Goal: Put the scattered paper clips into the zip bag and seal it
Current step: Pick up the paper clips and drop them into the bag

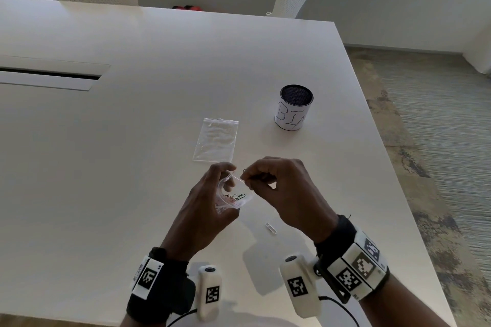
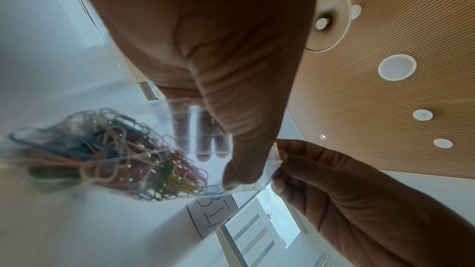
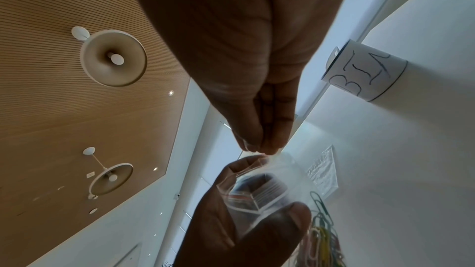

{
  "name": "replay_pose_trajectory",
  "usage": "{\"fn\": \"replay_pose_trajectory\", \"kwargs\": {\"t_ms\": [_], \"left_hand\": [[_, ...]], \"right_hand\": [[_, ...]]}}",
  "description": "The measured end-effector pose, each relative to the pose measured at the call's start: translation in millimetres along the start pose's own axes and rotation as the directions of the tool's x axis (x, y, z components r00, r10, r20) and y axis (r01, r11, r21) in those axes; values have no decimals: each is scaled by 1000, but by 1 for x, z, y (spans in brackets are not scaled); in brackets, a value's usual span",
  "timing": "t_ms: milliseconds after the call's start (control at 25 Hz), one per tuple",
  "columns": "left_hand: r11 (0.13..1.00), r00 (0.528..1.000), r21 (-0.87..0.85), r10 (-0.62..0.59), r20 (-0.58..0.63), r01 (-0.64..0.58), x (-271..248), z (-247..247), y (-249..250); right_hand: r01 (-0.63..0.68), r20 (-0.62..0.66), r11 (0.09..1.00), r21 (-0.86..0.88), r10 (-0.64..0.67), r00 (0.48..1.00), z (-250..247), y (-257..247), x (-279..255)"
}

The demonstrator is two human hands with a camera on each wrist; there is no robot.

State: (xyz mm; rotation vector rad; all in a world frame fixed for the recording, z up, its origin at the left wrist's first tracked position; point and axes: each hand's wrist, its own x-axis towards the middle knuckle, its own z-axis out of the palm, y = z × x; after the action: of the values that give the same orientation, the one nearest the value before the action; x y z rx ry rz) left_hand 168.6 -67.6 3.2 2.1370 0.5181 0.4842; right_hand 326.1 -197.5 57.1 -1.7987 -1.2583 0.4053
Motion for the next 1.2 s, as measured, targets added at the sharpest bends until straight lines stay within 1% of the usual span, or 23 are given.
{"fn": "replay_pose_trajectory", "kwargs": {"t_ms": [120,200,280,400,480,560,600,640,720,800,880,960,1040,1120,1200], "left_hand": [[1000,1000,4,1,-2,-1,1,0,-1],[1000,1000,7,2,7,-2,2,0,0],[1000,1000,7,1,6,-1,3,0,0],[1000,1000,-3,-22,-3,22,3,-1,1],[1000,1000,4,-11,-4,11,3,-1,1],[1000,1000,2,5,-9,-5,2,-2,0],[1000,1000,-1,8,-13,-8,1,-3,0],[1000,1000,-3,9,-15,-10,1,-3,-1],[1000,1000,-10,9,-20,-9,0,-2,-1],[1000,1000,-19,9,-20,-9,0,-1,-1],[1000,1000,-23,7,-16,-8,1,-1,-1],[1000,1000,-25,10,-13,-11,0,0,0],[1000,1000,-26,10,-13,-11,-1,0,0],[1000,1000,-24,11,-17,-12,-1,-1,0],[1000,1000,-22,16,-21,-17,-2,-1,0]], "right_hand": [[54,81,997,-60,-49,996,-3,-6,0],[62,121,993,-101,-50,991,-1,-10,-1],[89,118,988,-126,-74,990,3,-12,0],[147,108,983,-114,-135,985,7,-15,1],[141,47,982,-126,-136,990,4,-13,1],[61,-19,982,-179,-66,998,-4,-2,-2],[-4,-22,980,-200,-1,1000,-9,7,-5],[-70,2,973,-219,72,997,-13,15,-9],[-162,107,946,-279,199,974,-15,29,-19],[-181,225,915,-360,274,935,-9,33,-30],[-174,279,886,-430,313,908,3,34,-39],[-170,258,853,-493,330,908,12,34,-44],[-185,240,836,-517,349,906,18,34,-44],[-209,251,823,-528,386,887,21,33,-43],[-239,277,806,-541,439,855,23,33,-42]]}}
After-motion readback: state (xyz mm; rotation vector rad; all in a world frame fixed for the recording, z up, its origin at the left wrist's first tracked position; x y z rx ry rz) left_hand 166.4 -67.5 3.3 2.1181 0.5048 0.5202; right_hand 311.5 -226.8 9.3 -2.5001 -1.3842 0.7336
